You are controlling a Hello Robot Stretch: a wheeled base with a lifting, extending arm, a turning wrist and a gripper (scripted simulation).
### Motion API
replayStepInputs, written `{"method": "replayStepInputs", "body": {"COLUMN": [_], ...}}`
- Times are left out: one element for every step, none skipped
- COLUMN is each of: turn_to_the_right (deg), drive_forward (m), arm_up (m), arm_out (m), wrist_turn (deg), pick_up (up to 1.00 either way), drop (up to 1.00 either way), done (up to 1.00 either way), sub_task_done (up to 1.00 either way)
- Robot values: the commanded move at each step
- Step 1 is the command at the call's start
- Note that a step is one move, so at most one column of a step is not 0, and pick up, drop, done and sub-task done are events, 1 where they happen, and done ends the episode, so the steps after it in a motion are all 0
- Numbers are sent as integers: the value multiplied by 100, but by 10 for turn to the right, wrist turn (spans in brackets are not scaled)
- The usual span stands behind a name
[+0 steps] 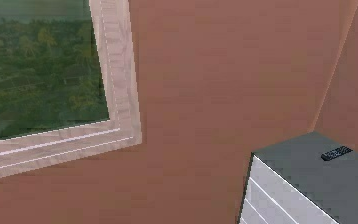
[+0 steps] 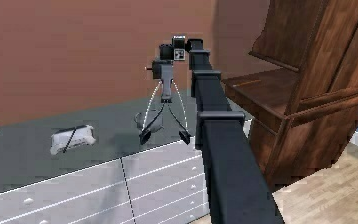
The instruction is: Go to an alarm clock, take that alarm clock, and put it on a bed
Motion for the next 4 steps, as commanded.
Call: {"method": "replayStepInputs", "body": {"turn_to_the_right": [0, 0, 0, 0], "drive_forward": [0, 0, 0, 0], "arm_up": [0, 0, 0, 0], "arm_out": [0, 0, 0, 0], "wrist_turn": [450, 450, 450, 90], "pick_up": [0, 0, 0, 0], "drop": [0, 0, 0, 0], "done": [0, 0, 0, 0], "sub_task_done": [0, 0, 0, 0]}}
